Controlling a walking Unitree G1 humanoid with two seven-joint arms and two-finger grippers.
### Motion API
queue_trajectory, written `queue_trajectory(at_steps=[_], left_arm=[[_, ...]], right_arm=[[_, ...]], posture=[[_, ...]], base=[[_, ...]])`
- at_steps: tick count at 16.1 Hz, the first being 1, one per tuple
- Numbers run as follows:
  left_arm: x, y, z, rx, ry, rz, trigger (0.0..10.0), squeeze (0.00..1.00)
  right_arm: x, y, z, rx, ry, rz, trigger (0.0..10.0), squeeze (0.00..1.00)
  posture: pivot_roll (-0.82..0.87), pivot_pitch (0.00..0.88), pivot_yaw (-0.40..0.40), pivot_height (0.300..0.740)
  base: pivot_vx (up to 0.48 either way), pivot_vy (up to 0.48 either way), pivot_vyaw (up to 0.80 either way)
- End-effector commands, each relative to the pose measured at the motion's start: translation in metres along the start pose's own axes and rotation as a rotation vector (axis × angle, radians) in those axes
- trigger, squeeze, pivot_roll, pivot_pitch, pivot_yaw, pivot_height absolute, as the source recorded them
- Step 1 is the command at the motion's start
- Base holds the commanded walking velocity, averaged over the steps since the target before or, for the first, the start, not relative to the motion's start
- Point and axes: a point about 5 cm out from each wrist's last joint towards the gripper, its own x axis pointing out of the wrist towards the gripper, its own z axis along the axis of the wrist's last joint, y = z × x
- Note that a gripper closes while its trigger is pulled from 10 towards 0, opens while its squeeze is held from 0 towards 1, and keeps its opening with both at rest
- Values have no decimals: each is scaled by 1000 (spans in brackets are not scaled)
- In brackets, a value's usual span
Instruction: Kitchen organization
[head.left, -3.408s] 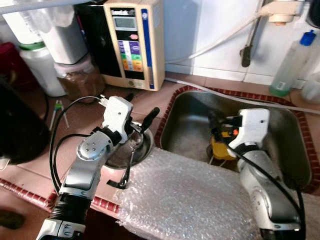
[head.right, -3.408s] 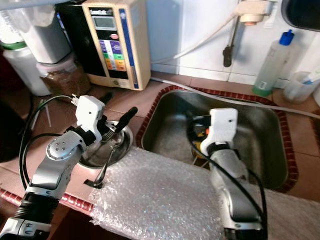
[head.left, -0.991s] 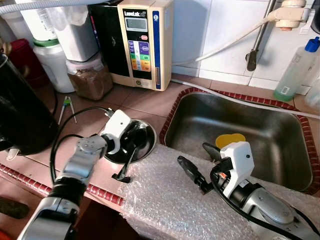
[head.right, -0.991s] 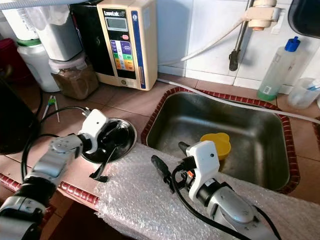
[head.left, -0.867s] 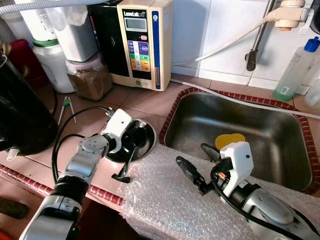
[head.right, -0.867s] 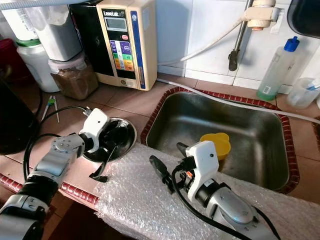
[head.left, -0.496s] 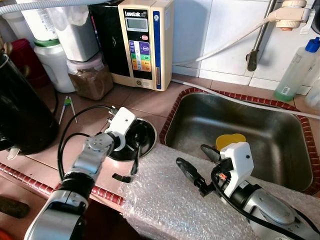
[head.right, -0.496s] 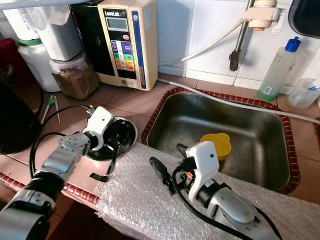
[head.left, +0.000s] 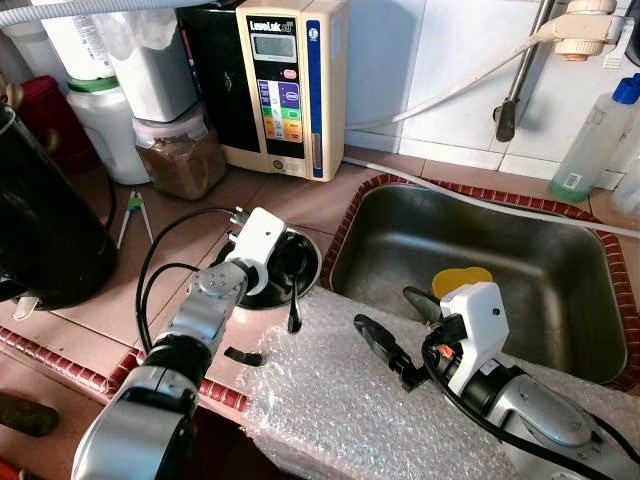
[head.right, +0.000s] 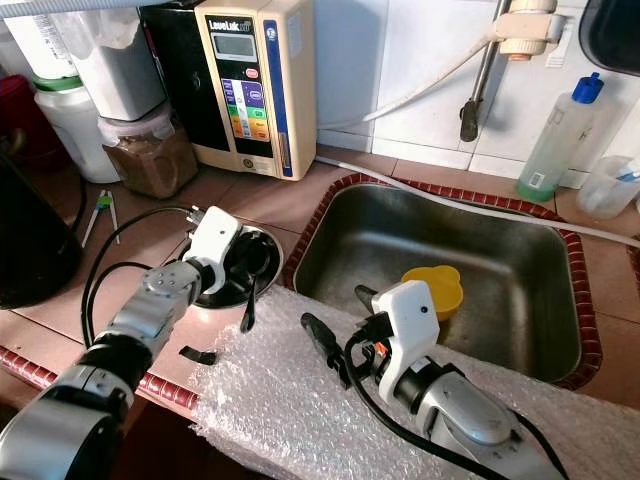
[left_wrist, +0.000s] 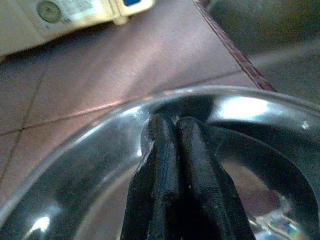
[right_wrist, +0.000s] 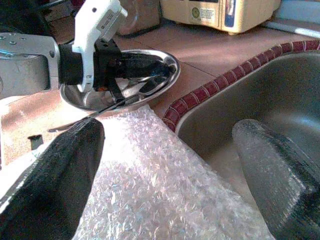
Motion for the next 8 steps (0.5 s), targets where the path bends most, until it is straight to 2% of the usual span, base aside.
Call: queue_trajectory(at_steps=[1, 2, 3, 5, 6, 7, 8], left_arm=[[2, 4, 7, 8, -18, 23, 1451, 0], [4, 4, 9, 2, -20, 33, 2588, 0], [6, 2, 12, -8, -34, 47, 3216, 0], [9, 2, 16, -22, -53, 78, 3725, 0], [10, 1, 17, -32, -54, 72, 5686, 0], [10, 0, 18, -21, -59, 63, 10000, 0], [9, 1, 18, -10, -67, 53, 10000, 0]], right_arm=[[0, 2, 5, -20, -18, 2, 10000, 0], [0, 2, 5, -22, -19, -1, 10000, 0], [1, 2, 6, -17, -24, -3, 10000, 0], [1, 2, 8, 13, -42, -8, 10000, 0], [1, 1, 10, 18, -52, -14, 10000, 0], [0, 1, 10, -17, -35, -19, 10000, 0], [-1, 1, 8, -41, -18, -27, 10000, 0]], posture=[[-87, 52, 85, 740], [-87, 52, 85, 740], [-91, 52, 83, 740], [-92, 52, 81, 740], [-93, 51, 81, 740], [-93, 51, 81, 740], [-97, 52, 83, 740]], base=[[0, 0, 0], [0, 0, 0], [0, 0, 0], [0, 0, 0], [0, 0, 0], [0, 0, 0], [0, 0, 0]])
